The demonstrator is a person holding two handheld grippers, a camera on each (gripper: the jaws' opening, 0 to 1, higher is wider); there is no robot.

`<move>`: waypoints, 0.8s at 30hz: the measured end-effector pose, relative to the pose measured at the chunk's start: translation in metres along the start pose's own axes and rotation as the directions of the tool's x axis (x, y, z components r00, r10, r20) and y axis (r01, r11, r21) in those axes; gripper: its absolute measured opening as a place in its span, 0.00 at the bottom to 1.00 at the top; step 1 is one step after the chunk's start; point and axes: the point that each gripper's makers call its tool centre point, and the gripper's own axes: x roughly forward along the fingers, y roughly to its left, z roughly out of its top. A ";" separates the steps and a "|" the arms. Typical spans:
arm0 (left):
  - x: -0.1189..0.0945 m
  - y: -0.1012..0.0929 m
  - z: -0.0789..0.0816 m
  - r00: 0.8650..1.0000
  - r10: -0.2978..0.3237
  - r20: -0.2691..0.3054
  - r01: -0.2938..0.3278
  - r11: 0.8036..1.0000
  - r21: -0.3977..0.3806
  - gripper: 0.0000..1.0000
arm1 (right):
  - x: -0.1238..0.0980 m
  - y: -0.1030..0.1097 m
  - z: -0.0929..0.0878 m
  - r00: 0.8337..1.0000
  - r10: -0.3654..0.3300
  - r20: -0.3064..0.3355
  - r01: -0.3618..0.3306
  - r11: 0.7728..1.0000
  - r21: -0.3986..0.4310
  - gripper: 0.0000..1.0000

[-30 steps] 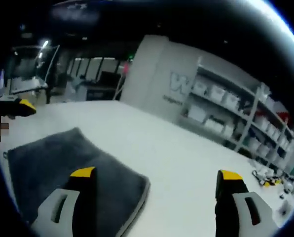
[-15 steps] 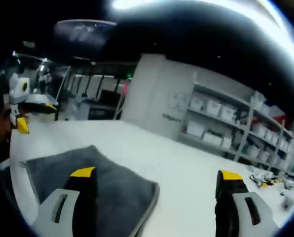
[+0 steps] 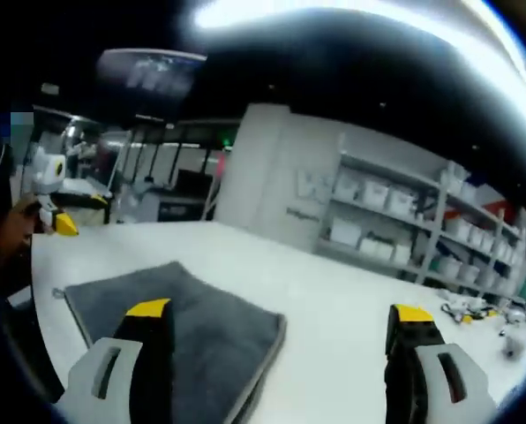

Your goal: Open the folded towel by lifting each exposed corner and separating the folded layers until the towel lies flat within the target outline without major curled edges

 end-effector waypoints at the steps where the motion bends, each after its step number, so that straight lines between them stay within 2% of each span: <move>1: -0.002 0.000 0.000 1.000 0.003 -0.004 -0.003 1.000 0.006 1.00 | -0.001 -0.002 -0.001 1.000 -0.003 0.002 0.003 1.000 0.003 1.00; 11: -0.011 0.005 -0.001 0.999 0.024 -0.028 -0.023 0.998 0.056 1.00 | -0.008 -0.011 -0.014 1.000 -0.012 -0.005 0.012 0.999 0.033 1.00; 13: -0.011 0.003 -0.003 0.998 0.025 -0.050 -0.021 0.997 0.072 1.00 | -0.008 -0.011 -0.015 1.000 -0.013 -0.006 0.013 0.999 0.036 1.00; 24: -0.009 0.002 -0.001 0.997 0.020 -0.069 -0.012 0.993 0.121 1.00 | -0.009 -0.018 -0.016 1.000 -0.025 -0.008 0.026 0.999 0.034 1.00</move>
